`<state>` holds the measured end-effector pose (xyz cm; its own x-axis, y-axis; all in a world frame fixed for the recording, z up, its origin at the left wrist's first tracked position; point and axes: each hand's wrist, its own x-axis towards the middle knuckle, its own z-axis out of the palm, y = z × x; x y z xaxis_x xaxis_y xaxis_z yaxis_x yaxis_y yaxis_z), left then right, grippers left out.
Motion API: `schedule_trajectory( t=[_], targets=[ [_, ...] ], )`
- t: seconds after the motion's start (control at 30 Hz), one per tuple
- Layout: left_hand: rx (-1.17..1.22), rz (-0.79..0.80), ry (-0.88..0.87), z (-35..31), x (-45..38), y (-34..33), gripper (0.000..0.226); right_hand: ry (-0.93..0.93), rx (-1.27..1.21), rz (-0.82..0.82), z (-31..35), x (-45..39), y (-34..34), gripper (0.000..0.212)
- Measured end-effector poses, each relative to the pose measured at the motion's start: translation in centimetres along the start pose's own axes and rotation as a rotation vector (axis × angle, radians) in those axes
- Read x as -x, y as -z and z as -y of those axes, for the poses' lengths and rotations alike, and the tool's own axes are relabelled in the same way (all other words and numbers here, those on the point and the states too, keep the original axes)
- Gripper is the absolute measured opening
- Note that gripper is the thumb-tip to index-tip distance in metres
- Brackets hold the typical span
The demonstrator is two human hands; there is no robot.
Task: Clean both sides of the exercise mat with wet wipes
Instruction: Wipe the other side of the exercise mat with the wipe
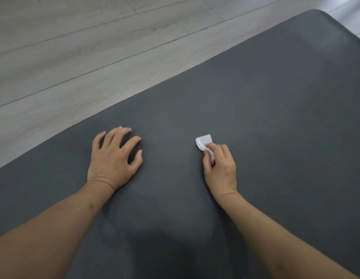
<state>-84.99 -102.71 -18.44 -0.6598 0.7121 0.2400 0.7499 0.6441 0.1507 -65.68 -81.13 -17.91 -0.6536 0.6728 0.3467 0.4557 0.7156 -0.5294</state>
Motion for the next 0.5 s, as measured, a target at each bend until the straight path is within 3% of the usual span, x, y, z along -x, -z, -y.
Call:
schedule_trajectory(
  t=[0.1, 0.23, 0.37, 0.5],
  targets=[
    [-0.027, 0.091, 0.007, -0.5, 0.4, 0.5, 0.045, 0.001, -0.016, 0.012, -0.1, -0.3, 0.1, 0.011],
    [-0.079, 0.295, 0.149, -2.9, 4.1, 1.5, 0.055, -0.004, -0.03, 0.032, 0.0, -0.3, 0.3, 0.013],
    [-0.069, 0.294, 0.26, -6.1, 9.0, 1.6, 0.059, -0.025, -0.038, 0.063, 0.4, -0.3, 0.8, 0.012],
    [-0.099, 0.252, 0.285, -6.2, 8.4, 0.9, 0.06, 0.017, -0.03, 0.068, 0.2, -0.5, 0.7, 0.012]
  ],
)
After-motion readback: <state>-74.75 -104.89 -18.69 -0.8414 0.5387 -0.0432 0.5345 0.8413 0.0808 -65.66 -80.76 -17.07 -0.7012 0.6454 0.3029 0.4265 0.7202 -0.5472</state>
